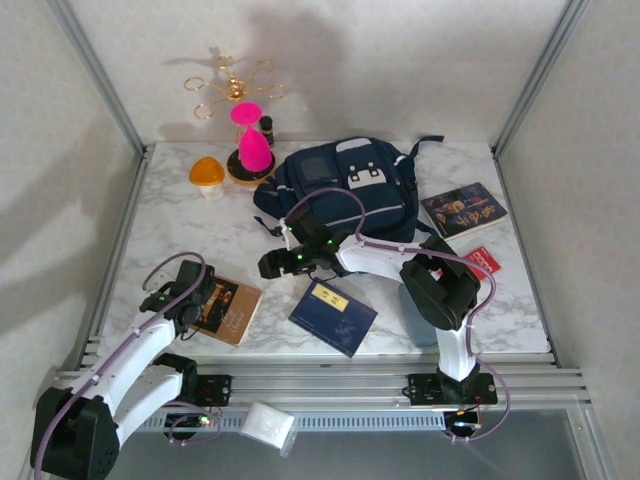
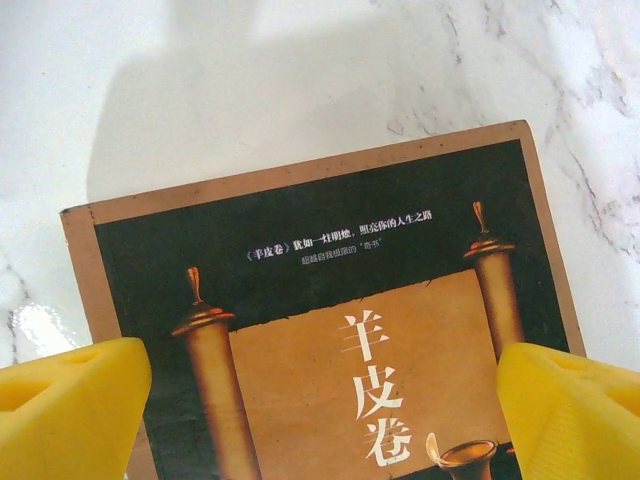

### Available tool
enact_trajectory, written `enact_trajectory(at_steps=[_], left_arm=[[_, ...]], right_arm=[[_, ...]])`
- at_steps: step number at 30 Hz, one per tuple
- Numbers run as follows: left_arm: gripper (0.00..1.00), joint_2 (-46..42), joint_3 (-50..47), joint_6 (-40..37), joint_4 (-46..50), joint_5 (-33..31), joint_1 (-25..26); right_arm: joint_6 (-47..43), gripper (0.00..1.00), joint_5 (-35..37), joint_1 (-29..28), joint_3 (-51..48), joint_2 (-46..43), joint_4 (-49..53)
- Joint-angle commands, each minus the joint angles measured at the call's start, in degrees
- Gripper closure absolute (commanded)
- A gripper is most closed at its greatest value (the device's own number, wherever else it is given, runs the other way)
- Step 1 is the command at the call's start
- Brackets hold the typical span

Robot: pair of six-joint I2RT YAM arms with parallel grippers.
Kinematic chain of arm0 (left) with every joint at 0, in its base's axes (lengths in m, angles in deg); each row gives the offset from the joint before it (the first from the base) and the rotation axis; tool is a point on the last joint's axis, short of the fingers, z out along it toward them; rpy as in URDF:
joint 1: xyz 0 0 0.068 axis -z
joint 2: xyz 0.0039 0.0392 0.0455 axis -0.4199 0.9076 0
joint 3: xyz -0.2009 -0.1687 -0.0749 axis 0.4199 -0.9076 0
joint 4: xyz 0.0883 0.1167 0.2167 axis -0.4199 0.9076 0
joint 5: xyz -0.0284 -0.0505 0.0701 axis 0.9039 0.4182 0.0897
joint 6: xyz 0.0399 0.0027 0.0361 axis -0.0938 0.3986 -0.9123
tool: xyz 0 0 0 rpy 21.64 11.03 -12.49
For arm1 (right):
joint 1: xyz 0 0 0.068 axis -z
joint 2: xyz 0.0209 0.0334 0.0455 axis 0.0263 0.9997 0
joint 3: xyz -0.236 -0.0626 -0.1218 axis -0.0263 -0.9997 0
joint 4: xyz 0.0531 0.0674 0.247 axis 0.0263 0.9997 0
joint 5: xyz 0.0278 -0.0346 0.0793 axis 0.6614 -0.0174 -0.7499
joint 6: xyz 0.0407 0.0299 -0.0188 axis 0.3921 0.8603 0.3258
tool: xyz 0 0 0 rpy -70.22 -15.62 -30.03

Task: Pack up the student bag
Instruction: Adjust the book at the bottom-left of the table.

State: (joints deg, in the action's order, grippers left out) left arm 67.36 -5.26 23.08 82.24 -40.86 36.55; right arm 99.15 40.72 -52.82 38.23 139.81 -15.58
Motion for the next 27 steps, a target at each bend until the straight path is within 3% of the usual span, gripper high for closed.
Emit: enact_trajectory(at_steps=[1,9,13,17,19,23,27], left_arm=[[0.11,1.4,-1.9,4.5,-1.0,-1.0,-0.4],[0.11,8.5,-4.0,5.3,-17.7,7.2,0.5],[0.14,14.3,-1.5,1.3,-29.0,12.6,1.8],[0.16,16.3,3.4,-6.1,-30.8,15.5,2.2],[0.16,13.7,4.3,-9.3,-29.0,15.7,2.2],[0.15,8.0,5.4,-12.1,-15.3,9.6,2.1],[0.21,4.6,4.6,-10.2,-5.5,6.8,2.7]], right_arm=[[-1.4,0.18,-0.7,-0.7,1.7,0.7,0.7],[-0.4,0.11,0.5,-0.2,0.8,0.1,1.9],[1.3,0.08,1.6,0.8,0.3,-1.0,3.1],[3.4,0.07,0.6,2.7,-0.2,-1.4,3.4],[4.3,0.08,-0.7,3.2,-0.5,-1.4,2.6],[5.3,0.12,-4.3,3.3,2.2,1.4,2.3],[5.5,0.17,-3.7,2.5,6.4,4.6,4.0]])
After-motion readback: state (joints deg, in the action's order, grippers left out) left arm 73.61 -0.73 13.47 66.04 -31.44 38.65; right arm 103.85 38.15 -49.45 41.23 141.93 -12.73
